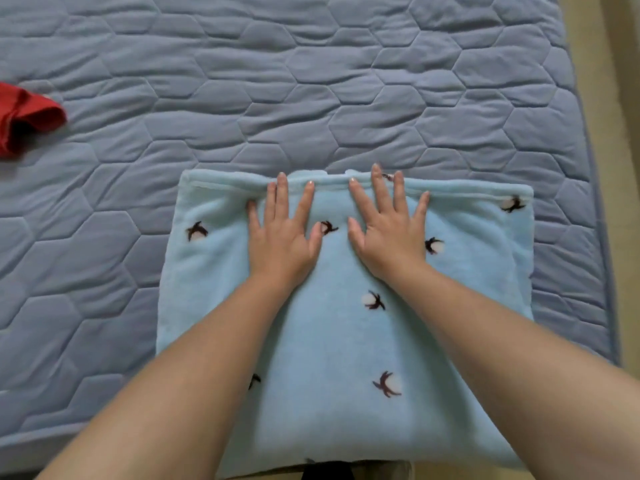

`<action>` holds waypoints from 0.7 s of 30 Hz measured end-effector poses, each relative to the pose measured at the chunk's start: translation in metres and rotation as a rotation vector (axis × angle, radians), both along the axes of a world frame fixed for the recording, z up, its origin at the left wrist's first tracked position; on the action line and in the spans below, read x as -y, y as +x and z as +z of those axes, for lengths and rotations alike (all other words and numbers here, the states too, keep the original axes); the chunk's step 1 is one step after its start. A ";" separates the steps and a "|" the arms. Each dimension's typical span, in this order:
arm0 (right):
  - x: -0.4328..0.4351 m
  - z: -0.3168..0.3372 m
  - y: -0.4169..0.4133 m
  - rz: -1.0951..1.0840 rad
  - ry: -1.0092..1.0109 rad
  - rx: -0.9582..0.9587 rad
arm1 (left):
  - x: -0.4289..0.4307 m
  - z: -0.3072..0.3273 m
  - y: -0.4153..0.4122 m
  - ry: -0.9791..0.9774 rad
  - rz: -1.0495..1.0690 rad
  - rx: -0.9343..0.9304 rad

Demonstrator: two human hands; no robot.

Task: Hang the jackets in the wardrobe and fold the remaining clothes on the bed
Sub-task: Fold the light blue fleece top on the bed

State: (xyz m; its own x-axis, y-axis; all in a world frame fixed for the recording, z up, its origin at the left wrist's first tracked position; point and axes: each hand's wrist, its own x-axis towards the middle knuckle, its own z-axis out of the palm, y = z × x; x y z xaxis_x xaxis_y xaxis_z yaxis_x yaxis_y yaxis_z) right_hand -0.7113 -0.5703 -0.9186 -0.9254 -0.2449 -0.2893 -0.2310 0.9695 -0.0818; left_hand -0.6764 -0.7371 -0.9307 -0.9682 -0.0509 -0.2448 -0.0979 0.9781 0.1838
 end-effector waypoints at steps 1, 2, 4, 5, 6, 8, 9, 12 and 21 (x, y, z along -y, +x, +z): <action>-0.002 -0.008 0.000 0.005 0.000 -0.014 | 0.003 -0.008 0.001 -0.007 -0.005 -0.026; -0.004 -0.014 0.001 0.014 -0.001 -0.028 | 0.005 -0.014 0.002 -0.013 -0.016 -0.052; -0.008 -0.018 0.007 0.021 -0.005 -0.042 | 0.006 -0.019 0.006 -0.027 -0.033 -0.081; -0.009 -0.016 0.009 0.012 -0.004 -0.037 | 0.005 -0.016 0.008 -0.035 -0.026 -0.075; -0.010 -0.010 0.011 -0.010 -0.003 -0.024 | 0.005 -0.008 0.009 -0.038 -0.009 -0.056; -0.009 0.009 0.017 -0.085 -0.040 0.005 | 0.005 0.012 0.015 -0.015 0.048 -0.028; -0.008 0.021 0.025 -0.111 -0.083 0.012 | 0.005 0.024 0.025 0.012 0.070 -0.034; -0.003 0.048 0.078 -0.043 -0.229 0.009 | -0.002 0.055 0.082 0.086 0.061 -0.102; -0.046 -0.001 0.163 0.198 -0.068 0.006 | -0.008 0.005 0.162 -0.142 -0.014 0.030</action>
State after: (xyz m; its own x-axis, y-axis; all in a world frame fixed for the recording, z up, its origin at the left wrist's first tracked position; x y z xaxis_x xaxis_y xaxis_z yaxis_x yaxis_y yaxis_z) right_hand -0.5487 -0.5243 -0.9194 -0.8555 -0.4412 -0.2710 -0.4159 0.8973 -0.1477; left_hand -0.5139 -0.7296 -0.9256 -0.9615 -0.0734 -0.2647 -0.0872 0.9954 0.0408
